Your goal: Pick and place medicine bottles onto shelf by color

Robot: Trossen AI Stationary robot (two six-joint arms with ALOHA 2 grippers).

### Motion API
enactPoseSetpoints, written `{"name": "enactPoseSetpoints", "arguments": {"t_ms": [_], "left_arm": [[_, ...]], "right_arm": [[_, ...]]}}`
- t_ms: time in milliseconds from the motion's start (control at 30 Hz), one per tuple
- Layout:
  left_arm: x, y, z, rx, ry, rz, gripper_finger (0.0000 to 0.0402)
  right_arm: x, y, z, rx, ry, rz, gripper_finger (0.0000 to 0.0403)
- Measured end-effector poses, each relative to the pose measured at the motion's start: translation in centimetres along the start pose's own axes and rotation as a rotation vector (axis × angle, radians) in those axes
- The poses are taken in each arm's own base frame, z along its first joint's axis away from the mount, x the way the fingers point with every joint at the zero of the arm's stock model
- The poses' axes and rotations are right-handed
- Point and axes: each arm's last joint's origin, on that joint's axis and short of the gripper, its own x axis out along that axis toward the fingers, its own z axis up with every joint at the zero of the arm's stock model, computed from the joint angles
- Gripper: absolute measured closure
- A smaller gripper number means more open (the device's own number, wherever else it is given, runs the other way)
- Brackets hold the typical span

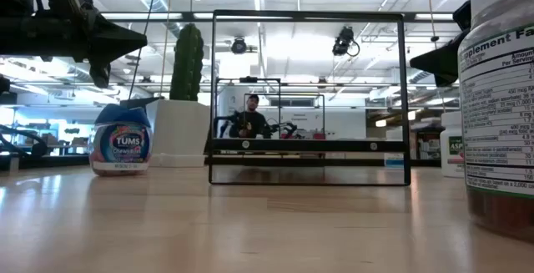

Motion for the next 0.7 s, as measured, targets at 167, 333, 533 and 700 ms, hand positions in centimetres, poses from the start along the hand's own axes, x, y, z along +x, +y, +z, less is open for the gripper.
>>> {"name": "enactPoseSetpoints", "arguments": {"t_ms": [167,333,533,700], "left_arm": [[0.0,0.0,0.0,0.0,0.0,0.0,0.0368],[0.0,0.0,0.0,0.0,0.0,0.0,0.0374],[0.0,0.0,-0.01,0.0,0.0,0.0,0.0367],[0.0,0.0,0.01,0.0,0.0,0.0,0.0363]], "right_arm": [[0.0,0.0,0.0,0.0,0.0,0.0,0.0393],[0.0,0.0,0.0,0.0,0.0,0.0,0.0393],[0.0,0.0,0.0,0.0,0.0,0.0,0.0393],[0.0,0.0,0.0,0.0,0.0,0.0,0.0393]]}}
